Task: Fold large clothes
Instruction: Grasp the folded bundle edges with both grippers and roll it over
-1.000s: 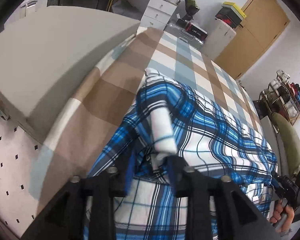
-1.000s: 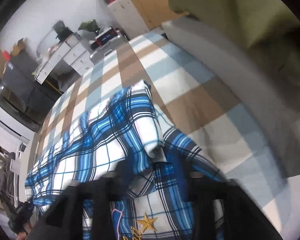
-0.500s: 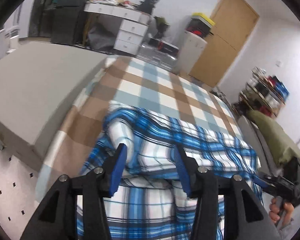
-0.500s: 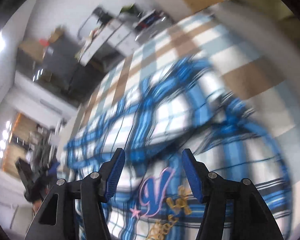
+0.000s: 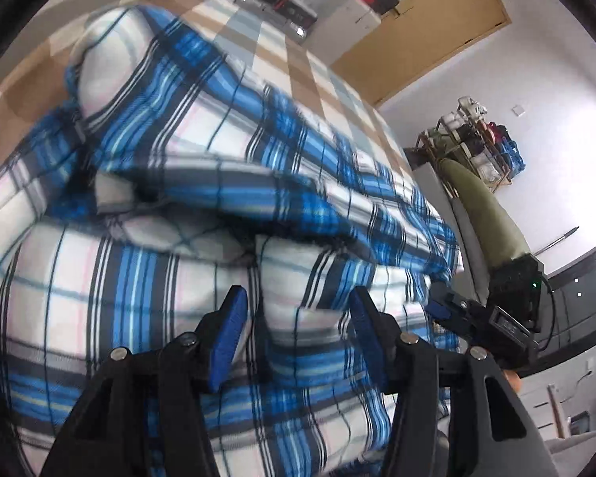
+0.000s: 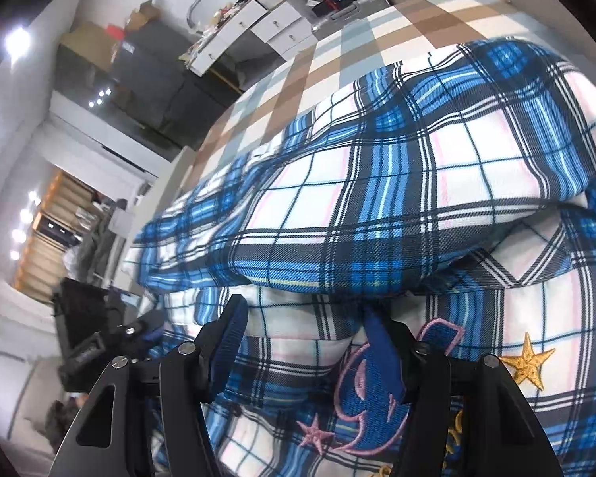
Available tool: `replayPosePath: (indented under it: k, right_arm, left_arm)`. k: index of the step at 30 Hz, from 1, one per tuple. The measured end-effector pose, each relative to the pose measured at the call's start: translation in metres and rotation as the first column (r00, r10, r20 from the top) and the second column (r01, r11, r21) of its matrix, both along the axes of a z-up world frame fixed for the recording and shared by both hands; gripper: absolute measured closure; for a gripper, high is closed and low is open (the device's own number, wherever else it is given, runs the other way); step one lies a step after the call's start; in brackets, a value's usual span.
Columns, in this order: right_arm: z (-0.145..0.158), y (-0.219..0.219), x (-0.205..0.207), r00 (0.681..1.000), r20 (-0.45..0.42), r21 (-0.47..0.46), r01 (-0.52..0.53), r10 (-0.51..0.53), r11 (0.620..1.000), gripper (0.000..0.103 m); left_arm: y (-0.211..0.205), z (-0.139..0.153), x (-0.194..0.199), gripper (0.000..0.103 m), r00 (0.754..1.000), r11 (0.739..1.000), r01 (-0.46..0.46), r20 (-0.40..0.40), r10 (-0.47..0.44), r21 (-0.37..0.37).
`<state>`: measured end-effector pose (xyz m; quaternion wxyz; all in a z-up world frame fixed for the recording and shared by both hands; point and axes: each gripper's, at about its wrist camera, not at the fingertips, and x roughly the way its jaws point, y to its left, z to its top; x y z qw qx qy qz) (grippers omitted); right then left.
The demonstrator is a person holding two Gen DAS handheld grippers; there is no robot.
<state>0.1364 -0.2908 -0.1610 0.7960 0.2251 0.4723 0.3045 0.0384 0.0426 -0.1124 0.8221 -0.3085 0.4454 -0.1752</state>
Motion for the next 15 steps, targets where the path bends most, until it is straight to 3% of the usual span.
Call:
replayPosePath:
  k: [1,3,5,7,12,15]
  right_arm:
    - [0.000,-0.002,-0.001,1.000,-0.005,0.028,-0.007,0.007,1.000,0.044]
    - [0.001,0.001,-0.002,1.000,-0.012,0.059,-0.019,0.020,0.998,0.048]
    - [0.002,0.002,-0.002,1.000,-0.002,0.046,-0.019,0.020,0.999,0.065]
    - [0.006,0.003,-0.004,0.999,0.018,0.040,-0.030,0.029,0.999,0.091]
    - [0.024,-0.002,-0.015,0.997,0.059,0.128,-0.057,0.050,0.990,0.094]
    - [0.013,-0.003,-0.016,0.999,0.011,0.023,-0.044,0.044,0.999,0.093]
  left_arm:
    - [-0.001,0.000,0.002,0.072,1.000,1.000,-0.005,0.005,0.005,-0.001]
    - [-0.007,-0.001,0.007,0.080,1.000,1.000,-0.001,0.003,0.001,0.009]
    - [-0.009,0.003,0.007,0.090,1.000,0.999,-0.002,0.013,0.002,0.038]
    - [-0.009,0.007,0.005,0.094,1.000,0.999,-0.005,0.021,0.004,0.043]
    - [-0.008,0.018,-0.002,0.095,1.000,1.000,0.010,0.005,-0.010,0.021]
    - [-0.013,0.005,0.001,0.091,0.998,0.998,0.032,-0.051,-0.029,0.053]
